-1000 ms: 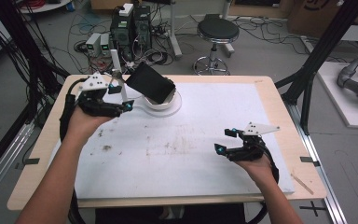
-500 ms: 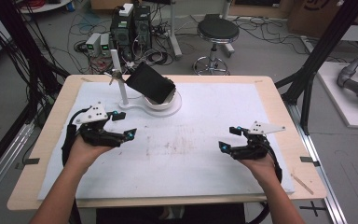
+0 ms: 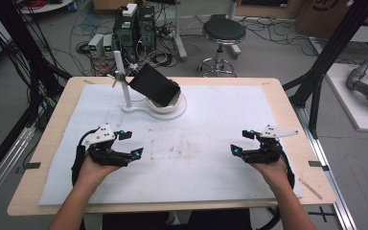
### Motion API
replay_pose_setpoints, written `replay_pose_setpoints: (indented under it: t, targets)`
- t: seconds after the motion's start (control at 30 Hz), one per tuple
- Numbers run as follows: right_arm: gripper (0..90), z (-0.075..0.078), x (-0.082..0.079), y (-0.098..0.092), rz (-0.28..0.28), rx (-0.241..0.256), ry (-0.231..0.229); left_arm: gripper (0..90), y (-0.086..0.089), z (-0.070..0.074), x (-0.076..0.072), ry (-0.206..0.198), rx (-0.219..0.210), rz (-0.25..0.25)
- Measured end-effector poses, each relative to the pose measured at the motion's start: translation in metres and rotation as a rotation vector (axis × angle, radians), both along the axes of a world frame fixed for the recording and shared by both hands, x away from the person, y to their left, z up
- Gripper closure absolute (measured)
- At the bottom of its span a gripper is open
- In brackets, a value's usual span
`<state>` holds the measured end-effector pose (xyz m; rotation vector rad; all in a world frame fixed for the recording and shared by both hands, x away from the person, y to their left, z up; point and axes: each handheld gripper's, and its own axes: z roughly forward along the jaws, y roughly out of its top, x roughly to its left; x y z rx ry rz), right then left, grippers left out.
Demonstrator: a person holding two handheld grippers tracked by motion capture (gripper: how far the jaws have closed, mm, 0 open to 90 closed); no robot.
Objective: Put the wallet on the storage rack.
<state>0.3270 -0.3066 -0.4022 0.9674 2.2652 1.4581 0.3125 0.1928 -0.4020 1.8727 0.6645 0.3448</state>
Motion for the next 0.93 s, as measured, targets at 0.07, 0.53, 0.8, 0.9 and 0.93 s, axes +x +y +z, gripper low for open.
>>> replay_pose_setpoints:
  t: [0.07, 0.53, 0.8, 0.9, 0.93]
  targets:
    - [17.4, -0.0021, 0.0005, -0.0031, -0.008, 0.013, 0.004, 21.1, -0.0006, -0.0028, 0.0016, 0.008, -0.004, -0.006]
    - [17.4, -0.0060, 0.0004, -0.0037, -0.017, -0.005, 0.018, 18.8, 0.0050, -0.0059, 0.0028, 0.016, -0.004, -0.008]
    - [17.4, -0.0088, 0.0011, -0.0027, -0.009, -0.010, 0.024, 18.8, 0.0052, -0.0094, 0.0048, 0.029, 0.006, -0.010]
    - [17.4, -0.0095, 0.0020, -0.0025, -0.008, -0.010, 0.031, 18.8, 0.0055, -0.0101, 0.0053, 0.031, 0.009, -0.011]
    - [17.4, -0.0096, 0.0022, -0.0025, -0.008, -0.011, 0.032, 18.8, 0.0056, -0.0105, 0.0053, 0.032, 0.010, -0.008]
